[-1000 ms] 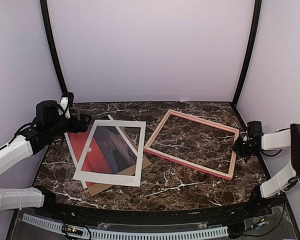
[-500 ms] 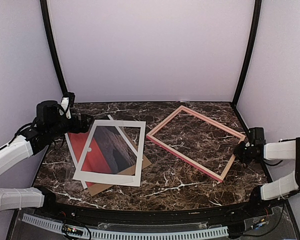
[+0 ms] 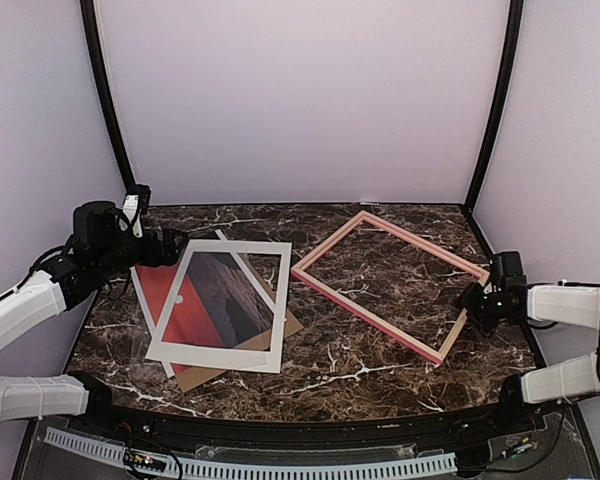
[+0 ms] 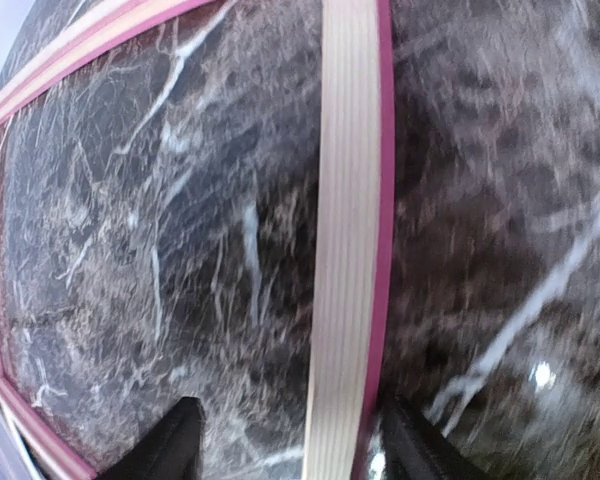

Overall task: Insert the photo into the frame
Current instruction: Adjust the frame body at the center of the board.

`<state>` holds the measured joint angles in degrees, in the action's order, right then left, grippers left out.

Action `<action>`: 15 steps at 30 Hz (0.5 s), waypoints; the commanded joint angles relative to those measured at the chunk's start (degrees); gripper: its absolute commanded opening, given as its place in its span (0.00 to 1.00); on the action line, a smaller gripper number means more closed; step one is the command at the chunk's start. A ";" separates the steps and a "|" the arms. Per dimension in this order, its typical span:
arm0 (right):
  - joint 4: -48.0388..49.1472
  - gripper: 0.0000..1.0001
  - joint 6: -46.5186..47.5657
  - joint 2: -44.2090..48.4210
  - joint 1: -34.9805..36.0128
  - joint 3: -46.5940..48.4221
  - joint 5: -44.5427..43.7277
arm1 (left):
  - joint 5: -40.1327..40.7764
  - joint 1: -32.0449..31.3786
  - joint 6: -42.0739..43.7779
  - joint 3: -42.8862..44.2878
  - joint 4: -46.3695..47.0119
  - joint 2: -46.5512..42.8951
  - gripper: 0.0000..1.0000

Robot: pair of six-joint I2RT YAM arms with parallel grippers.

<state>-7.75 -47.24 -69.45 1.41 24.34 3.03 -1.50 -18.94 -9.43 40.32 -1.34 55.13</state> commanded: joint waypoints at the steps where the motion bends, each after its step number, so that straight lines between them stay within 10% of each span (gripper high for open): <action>1: -10.07 0.80 2.34 4.98 1.13 3.05 -2.60 | -0.26 -0.31 0.17 1.20 0.82 -1.43 0.99; 3: -12.26 0.98 4.27 6.03 1.12 6.24 -6.32 | -0.31 -0.33 0.12 1.29 0.82 -1.37 0.99; 15: -19.39 0.99 32.17 -27.44 0.96 45.75 -11.23 | -0.48 -0.61 0.50 1.71 0.15 -0.78 0.99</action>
<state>-22.70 -27.90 -86.83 2.33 59.31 -6.33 -1.52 -19.18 -9.41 40.36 -1.39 55.05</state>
